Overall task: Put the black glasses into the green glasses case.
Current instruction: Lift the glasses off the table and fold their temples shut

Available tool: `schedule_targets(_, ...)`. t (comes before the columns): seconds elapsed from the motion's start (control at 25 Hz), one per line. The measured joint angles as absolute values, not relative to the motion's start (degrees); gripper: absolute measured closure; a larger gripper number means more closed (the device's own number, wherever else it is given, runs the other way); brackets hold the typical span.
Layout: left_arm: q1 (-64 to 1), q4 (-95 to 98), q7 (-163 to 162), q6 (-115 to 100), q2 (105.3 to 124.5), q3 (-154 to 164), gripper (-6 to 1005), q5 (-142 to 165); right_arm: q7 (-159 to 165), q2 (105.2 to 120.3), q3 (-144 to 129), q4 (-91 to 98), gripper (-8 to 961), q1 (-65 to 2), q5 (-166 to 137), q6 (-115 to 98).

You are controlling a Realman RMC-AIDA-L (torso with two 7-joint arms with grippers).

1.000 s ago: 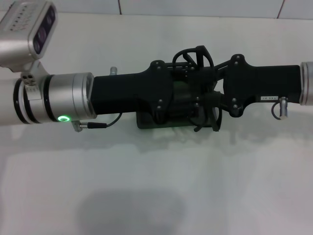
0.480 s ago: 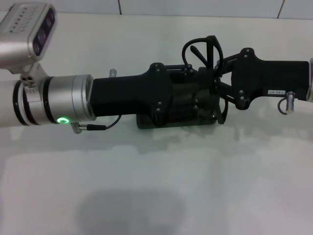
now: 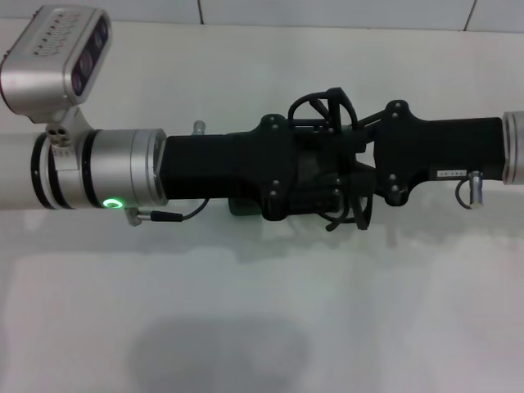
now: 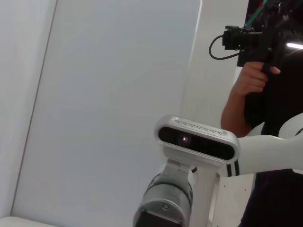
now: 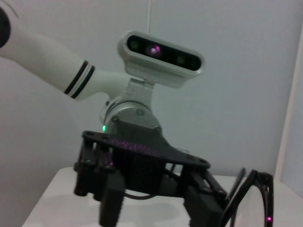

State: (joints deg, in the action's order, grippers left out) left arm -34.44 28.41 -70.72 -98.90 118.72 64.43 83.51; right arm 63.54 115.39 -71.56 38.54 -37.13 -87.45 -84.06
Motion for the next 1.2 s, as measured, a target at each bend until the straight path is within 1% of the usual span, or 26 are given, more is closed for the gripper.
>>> schedule_targets(0.36, -32.57, 28.63, -70.6, -99.28, 118.07, 63.31, 438, 83.0, 62.92, 115.34, -68.61, 39.11, 844, -35.94, -87.46, -81.15)
schedule_targets(0.44, -30.68, 28.65, -69.58, -99.76, 117.74, 59.89, 438, 82.25, 62.05, 115.33, -68.32, 39.56, 844, -35.65, -87.49, -79.43)
schedule_targets(0.56, -28.2, 28.35, -67.59, -99.05, 117.95, 53.36, 438, 82.05, 61.19, 115.48, -69.01, 41.92, 844, -35.28, -89.22, -77.95)
schedule_targets(0.64, -26.81, 27.58, -65.79, -97.86, 118.64, 47.31, 438, 81.8, 61.63, 115.84, -70.54, 44.99, 844, -34.98, -91.72, -76.55)
schedule_targets(0.72, -25.66, 26.55, -64.07, -96.15, 119.46, 40.54, 438, 81.04, 62.98, 115.92, -74.48, 48.62, 844, -34.56, -93.48, -73.92)
schedule_targets(0.8, -24.99, 25.24, -62.97, -94.43, 119.71, 36.13, 438, 79.99, 65.58, 115.88, -80.94, 54.03, 844, -33.64, -96.08, -68.81)
schedule_targets(1.0, -25.02, 24.05, -62.94, -87.67, 119.39, 33.53, 438, 78.99, 72.41, 115.97, -96.79, 65.04, 844, -31.43, -106.28, -54.02)
schedule_targets(1.2, -25.8, 24.09, -63.14, -85.17, 119.34, 33.9, 438, 79.32, 76.14, 116.09, -106.57, 68.08, 844, -30.89, -113.2, -44.46)
